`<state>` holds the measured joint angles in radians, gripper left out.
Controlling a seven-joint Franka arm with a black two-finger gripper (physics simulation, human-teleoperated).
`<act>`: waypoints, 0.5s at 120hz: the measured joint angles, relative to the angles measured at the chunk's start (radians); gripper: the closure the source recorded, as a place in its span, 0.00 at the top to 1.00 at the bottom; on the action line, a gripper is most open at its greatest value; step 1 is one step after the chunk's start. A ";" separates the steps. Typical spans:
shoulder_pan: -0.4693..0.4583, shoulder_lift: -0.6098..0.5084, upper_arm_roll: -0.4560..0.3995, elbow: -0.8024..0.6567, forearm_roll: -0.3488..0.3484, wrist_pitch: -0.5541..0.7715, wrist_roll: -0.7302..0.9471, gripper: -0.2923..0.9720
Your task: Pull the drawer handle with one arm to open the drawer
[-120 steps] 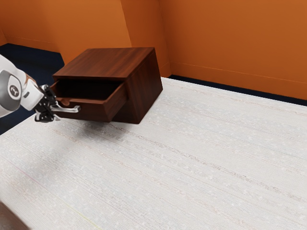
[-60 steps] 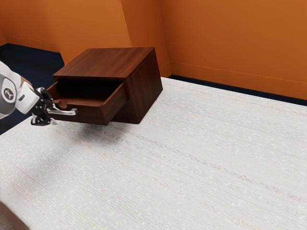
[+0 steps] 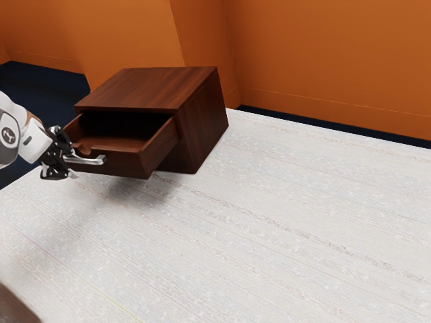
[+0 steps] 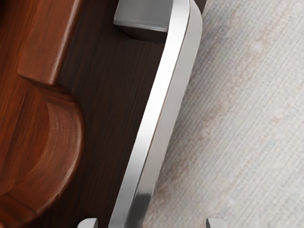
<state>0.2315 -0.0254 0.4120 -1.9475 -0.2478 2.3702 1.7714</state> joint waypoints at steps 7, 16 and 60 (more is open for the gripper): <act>-0.001 0.000 0.001 0.000 0.000 0.000 0.000 0.40; -0.002 0.000 0.001 -0.001 0.000 -0.001 -0.001 0.42; -0.004 -0.026 0.009 0.000 -0.002 -0.009 -0.005 0.37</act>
<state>0.2273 -0.0515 0.4207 -1.9474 -0.2497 2.3611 1.7661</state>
